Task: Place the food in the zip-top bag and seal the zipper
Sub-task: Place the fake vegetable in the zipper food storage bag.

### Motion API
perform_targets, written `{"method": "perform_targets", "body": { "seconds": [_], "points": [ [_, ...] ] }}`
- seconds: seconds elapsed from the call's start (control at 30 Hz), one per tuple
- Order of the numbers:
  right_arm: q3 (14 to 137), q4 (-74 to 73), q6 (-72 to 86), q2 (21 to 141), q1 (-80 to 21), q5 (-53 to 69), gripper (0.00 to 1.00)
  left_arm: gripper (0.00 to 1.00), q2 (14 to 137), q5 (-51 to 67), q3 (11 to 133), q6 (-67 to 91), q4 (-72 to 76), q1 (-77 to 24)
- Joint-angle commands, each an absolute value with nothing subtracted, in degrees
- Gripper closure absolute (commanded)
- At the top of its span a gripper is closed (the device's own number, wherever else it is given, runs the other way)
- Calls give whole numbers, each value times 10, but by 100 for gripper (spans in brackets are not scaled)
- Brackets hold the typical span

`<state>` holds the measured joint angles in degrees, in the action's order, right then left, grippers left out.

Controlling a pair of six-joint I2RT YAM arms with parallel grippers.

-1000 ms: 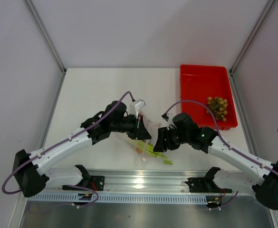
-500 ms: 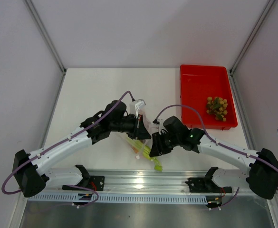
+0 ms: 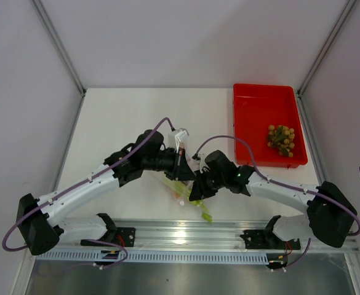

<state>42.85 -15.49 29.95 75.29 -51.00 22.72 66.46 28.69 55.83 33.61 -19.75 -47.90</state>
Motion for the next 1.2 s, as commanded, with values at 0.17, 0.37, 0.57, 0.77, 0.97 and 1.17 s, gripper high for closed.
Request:
{"method": "perform_targets", "body": {
  "seconds": [0.17,0.37,0.57,0.77,0.97,1.17],
  "points": [
    [412,-123,318,694,-519,159,96,99,654,290,556,347,-163,-483],
    [420,-169,373,574,-527,141,100,99,664,287,553,352,-151,-483],
    [420,-192,466,512,-540,79,100,99,676,312,546,364,-123,-484],
    [418,-170,516,547,-574,-49,100,99,674,338,536,386,-87,-489],
    [402,-12,429,623,-603,-126,100,100,665,357,532,400,-77,-500],
    [397,37,394,697,-593,-141,100,99,656,376,511,416,-58,-506]
  ]
}}
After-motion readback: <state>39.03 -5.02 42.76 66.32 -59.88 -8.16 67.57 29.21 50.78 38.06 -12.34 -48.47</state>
